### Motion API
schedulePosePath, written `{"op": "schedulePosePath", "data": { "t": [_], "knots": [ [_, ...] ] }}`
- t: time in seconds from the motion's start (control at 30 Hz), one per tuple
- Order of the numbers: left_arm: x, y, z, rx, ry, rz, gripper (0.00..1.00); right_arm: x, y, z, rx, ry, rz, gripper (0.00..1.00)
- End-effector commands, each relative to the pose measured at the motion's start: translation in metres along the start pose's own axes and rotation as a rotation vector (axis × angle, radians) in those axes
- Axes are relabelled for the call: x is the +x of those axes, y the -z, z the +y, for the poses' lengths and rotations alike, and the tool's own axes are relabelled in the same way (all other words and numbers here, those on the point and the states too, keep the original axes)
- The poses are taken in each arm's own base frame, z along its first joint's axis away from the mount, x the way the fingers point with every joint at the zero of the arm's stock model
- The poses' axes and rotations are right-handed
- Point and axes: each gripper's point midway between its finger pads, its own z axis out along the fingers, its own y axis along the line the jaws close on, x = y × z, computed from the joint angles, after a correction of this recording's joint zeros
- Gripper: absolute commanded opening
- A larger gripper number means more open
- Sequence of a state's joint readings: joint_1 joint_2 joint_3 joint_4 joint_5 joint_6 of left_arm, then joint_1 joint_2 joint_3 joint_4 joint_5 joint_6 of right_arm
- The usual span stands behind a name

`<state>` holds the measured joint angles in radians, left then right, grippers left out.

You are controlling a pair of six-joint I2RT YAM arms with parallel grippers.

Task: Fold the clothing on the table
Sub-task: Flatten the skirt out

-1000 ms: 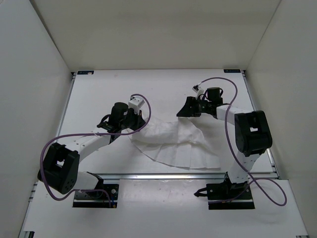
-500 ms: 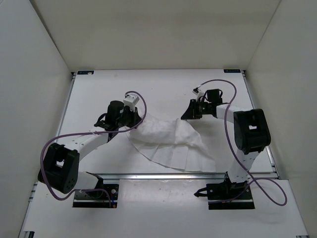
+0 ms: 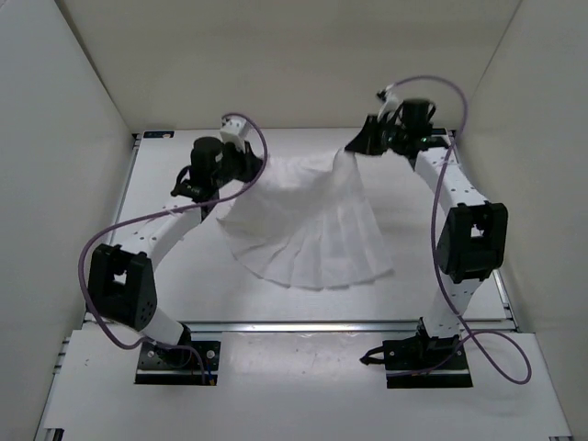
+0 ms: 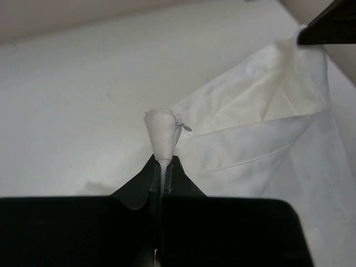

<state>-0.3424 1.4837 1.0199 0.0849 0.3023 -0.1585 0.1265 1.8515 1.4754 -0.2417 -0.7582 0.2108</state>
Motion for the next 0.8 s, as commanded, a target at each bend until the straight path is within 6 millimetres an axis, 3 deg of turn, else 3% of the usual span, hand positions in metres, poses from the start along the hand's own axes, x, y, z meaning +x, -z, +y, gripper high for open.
{"op": "schedulePosePath", "data": {
  "t": [0.0, 0.03, 0.07, 0.13, 0.17, 0.23, 0.27, 0.3, 0.33, 0.37, 0.4, 0.43, 0.47, 0.5, 0.53, 0.57, 0.6, 0.63, 0.67, 0.7, 0.73, 0.77],
  "knots": [
    [-0.114, 0.004, 0.012, -0.021, -0.076, -0.251, 0.00, -0.136, 0.056, 0.023, 0.077, 0.198, -0.272, 0.00],
    [-0.147, 0.007, 0.012, -0.036, -0.106, -0.317, 0.00, -0.175, 0.075, 0.037, 0.108, 0.280, -0.356, 0.00],
    [-0.179, 0.013, 0.008, -0.037, -0.129, -0.377, 0.00, -0.183, 0.079, 0.034, 0.152, 0.279, -0.362, 0.00],
    [-0.217, 0.025, 0.001, -0.045, -0.190, -0.455, 0.00, -0.221, 0.106, 0.059, 0.179, 0.383, -0.455, 0.00],
    [-0.236, 0.037, -0.006, -0.055, -0.219, -0.500, 0.00, -0.223, 0.110, 0.059, 0.188, 0.389, -0.464, 0.00],
    [-0.250, 0.054, -0.015, -0.068, -0.252, -0.554, 0.00, -0.221, 0.128, 0.074, 0.187, 0.421, -0.498, 0.00],
    [-0.236, 0.051, -0.010, -0.078, -0.247, -0.530, 0.00, -0.215, 0.129, 0.071, 0.197, 0.418, -0.492, 0.00],
    [-0.224, 0.056, -0.012, -0.070, -0.250, -0.523, 0.00, -0.195, 0.123, 0.066, 0.203, 0.413, -0.461, 0.00],
    [-0.226, 0.069, -0.017, -0.067, -0.261, -0.558, 0.00, -0.171, 0.119, 0.062, 0.217, 0.401, -0.430, 0.00],
    [-0.200, 0.071, -0.012, -0.076, -0.246, -0.524, 0.00, -0.140, 0.113, 0.053, 0.225, 0.384, -0.382, 0.00],
    [-0.166, 0.064, -0.005, -0.074, -0.234, -0.478, 0.00, -0.125, 0.107, 0.051, 0.208, 0.371, -0.372, 0.00],
    [-0.163, 0.076, -0.010, -0.068, -0.229, -0.496, 0.00, -0.093, 0.102, 0.053, 0.176, 0.360, -0.341, 0.00],
    [-0.131, 0.076, -0.009, -0.059, -0.232, -0.441, 0.00, -0.048, 0.090, 0.032, 0.187, 0.293, -0.273, 0.00],
    [-0.097, 0.078, -0.009, -0.068, -0.224, -0.387, 0.00, -0.044, 0.098, 0.043, 0.185, 0.320, -0.308, 0.00],
    [-0.059, 0.074, -0.009, -0.062, -0.224, -0.303, 0.00, -0.004, 0.092, 0.038, 0.187, 0.268, -0.266, 0.00],
    [-0.051, 0.082, -0.010, -0.078, -0.223, -0.295, 0.00, 0.027, 0.091, 0.036, 0.187, 0.240, -0.233, 0.00],
    [-0.023, 0.085, -0.011, -0.078, -0.202, -0.239, 0.00, 0.039, 0.093, 0.035, 0.200, 0.225, -0.225, 0.00],
    [-0.006, 0.089, -0.010, -0.078, -0.160, -0.191, 0.00, 0.076, 0.090, 0.030, 0.203, 0.175, -0.159, 0.00],
    [0.019, 0.093, -0.012, -0.068, -0.110, -0.135, 0.00, 0.098, 0.091, 0.033, 0.196, 0.140, -0.118, 0.00],
    [0.028, 0.102, -0.013, -0.071, -0.093, -0.127, 0.00, 0.120, 0.089, 0.029, 0.196, 0.100, -0.079, 0.00],
    [0.049, 0.105, -0.018, -0.052, -0.040, -0.079, 0.00, 0.126, 0.093, 0.037, 0.182, 0.099, -0.070, 0.00],
    [0.051, 0.115, -0.023, -0.049, -0.007, -0.085, 0.00, 0.140, 0.093, 0.040, 0.175, 0.076, -0.050, 0.00]
  ]
}}
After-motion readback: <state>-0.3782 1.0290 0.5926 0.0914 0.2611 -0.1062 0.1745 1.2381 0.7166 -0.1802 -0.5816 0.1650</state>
